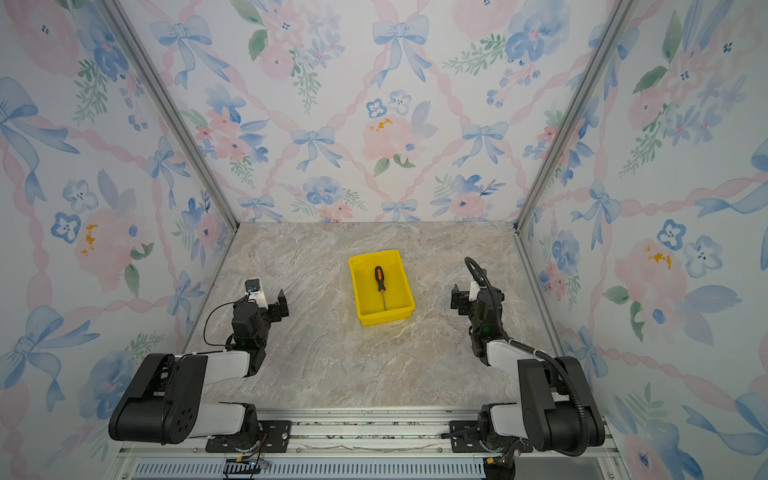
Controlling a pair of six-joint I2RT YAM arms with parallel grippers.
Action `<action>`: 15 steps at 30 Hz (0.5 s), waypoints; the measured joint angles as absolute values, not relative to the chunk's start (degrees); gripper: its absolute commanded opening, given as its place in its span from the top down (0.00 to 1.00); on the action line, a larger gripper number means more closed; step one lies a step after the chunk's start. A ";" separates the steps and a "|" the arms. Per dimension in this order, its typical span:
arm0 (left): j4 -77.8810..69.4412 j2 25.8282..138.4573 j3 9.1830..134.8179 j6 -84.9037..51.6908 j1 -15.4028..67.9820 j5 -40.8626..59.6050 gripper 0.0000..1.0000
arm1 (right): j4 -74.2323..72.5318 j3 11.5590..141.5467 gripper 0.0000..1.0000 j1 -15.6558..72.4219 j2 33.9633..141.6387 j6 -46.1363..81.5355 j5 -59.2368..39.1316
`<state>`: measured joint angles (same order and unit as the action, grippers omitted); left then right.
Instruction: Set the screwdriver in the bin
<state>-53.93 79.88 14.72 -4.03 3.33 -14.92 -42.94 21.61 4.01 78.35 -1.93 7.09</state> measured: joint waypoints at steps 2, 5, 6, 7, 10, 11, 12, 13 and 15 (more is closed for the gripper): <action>-54.68 80.93 15.14 -4.05 3.33 -14.90 0.02 | -44.88 21.52 0.03 3.40 80.64 -1.52 6.48; -55.96 82.50 15.64 -4.03 3.33 -14.87 0.02 | -46.26 21.47 0.03 1.78 83.48 -0.47 4.75; -56.58 83.00 15.66 -4.03 3.33 -14.83 0.02 | -47.09 21.32 0.03 1.21 83.99 -0.16 4.27; -57.30 83.68 15.66 -4.03 3.33 -14.63 0.03 | -47.99 21.04 0.03 0.64 84.40 0.14 3.84; -59.05 85.65 15.66 -4.03 3.33 -14.37 0.02 | -50.33 20.32 0.03 -0.05 85.21 0.91 3.01; -59.35 86.08 15.66 -4.03 3.33 -14.26 0.02 | -50.70 20.29 0.03 -0.08 85.52 1.04 2.85; -59.68 86.48 15.66 -4.03 3.33 -14.22 0.03 | -51.18 20.29 0.03 -0.08 85.89 1.13 2.68; -59.99 86.72 15.66 -4.03 3.33 -14.04 0.03 | -51.62 20.32 0.03 -0.08 86.28 1.28 2.52; -60.71 86.80 15.64 -4.03 3.33 -13.85 0.02 | -52.18 20.34 0.03 -0.08 87.11 1.52 2.52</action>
